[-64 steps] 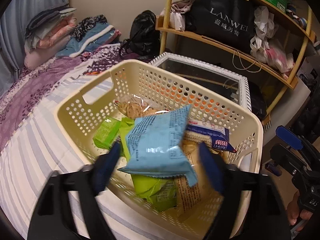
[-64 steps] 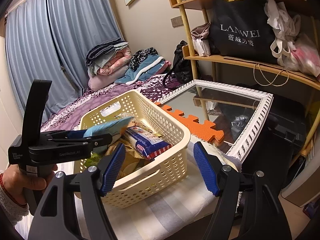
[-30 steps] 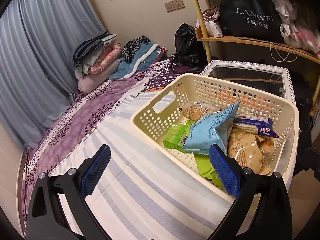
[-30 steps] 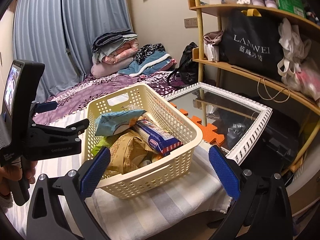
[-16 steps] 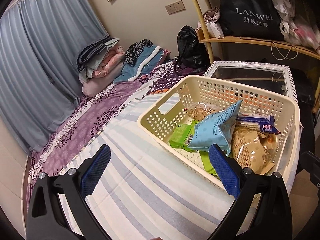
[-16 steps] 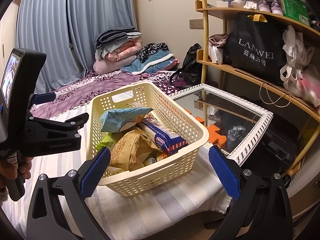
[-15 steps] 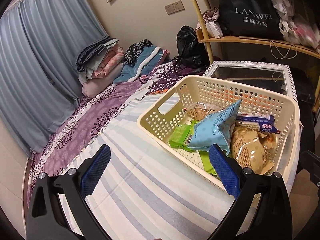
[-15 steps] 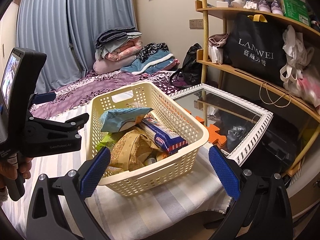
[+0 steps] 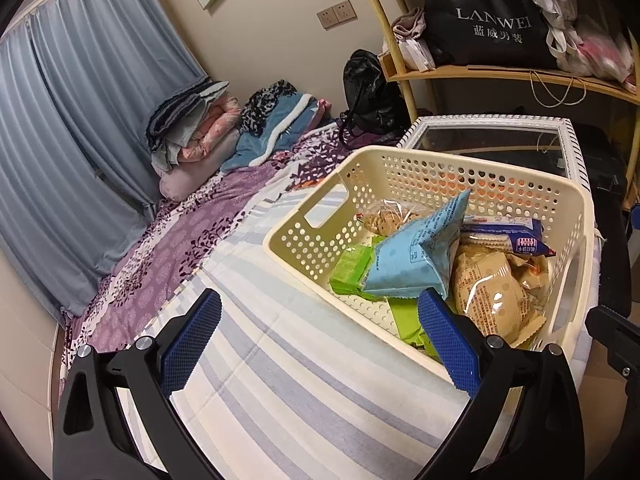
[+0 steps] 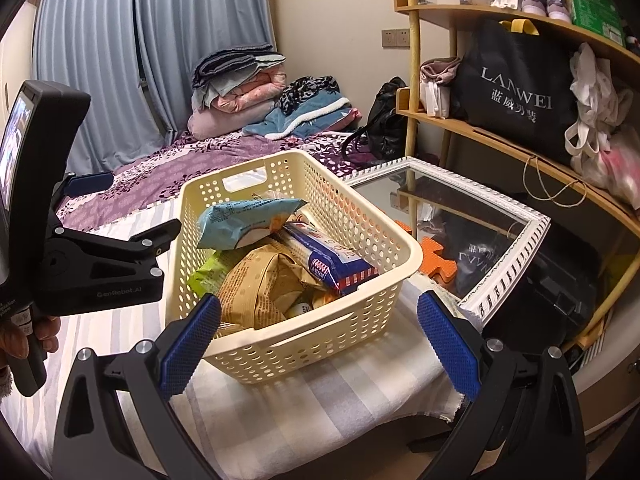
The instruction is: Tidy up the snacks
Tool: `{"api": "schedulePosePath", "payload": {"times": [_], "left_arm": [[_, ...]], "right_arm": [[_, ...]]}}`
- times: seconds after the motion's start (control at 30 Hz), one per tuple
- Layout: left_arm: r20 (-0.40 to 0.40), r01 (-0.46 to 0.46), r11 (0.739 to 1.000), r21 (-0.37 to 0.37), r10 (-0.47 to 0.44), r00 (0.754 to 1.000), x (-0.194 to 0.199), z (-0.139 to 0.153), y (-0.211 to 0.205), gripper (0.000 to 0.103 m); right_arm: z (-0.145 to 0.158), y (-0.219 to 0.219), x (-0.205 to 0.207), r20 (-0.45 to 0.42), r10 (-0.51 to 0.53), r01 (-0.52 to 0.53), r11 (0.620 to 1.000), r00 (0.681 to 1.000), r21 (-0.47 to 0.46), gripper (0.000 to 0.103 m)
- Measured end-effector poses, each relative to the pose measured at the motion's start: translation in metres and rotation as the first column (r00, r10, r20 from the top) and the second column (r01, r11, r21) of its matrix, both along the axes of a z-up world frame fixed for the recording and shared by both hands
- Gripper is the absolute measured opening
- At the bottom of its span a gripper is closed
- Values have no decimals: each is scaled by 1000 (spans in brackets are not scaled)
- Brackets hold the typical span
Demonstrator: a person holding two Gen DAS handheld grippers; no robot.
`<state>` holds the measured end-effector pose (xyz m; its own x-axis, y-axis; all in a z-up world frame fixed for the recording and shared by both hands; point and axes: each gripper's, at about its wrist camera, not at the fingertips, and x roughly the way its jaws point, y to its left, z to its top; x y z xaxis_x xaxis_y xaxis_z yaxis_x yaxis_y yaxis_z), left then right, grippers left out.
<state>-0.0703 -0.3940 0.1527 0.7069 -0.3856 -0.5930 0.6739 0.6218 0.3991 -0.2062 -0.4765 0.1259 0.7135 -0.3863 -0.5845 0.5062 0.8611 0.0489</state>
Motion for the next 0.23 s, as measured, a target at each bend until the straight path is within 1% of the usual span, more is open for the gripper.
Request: {"api": "schedulePosePath", "payload": {"times": [0.23], "left_arm": [[-32, -36, 999, -7, 36, 999, 7, 0, 14, 100]], "right_arm": [[3, 12, 6, 1, 32, -32, 999, 999, -5, 98]]}}
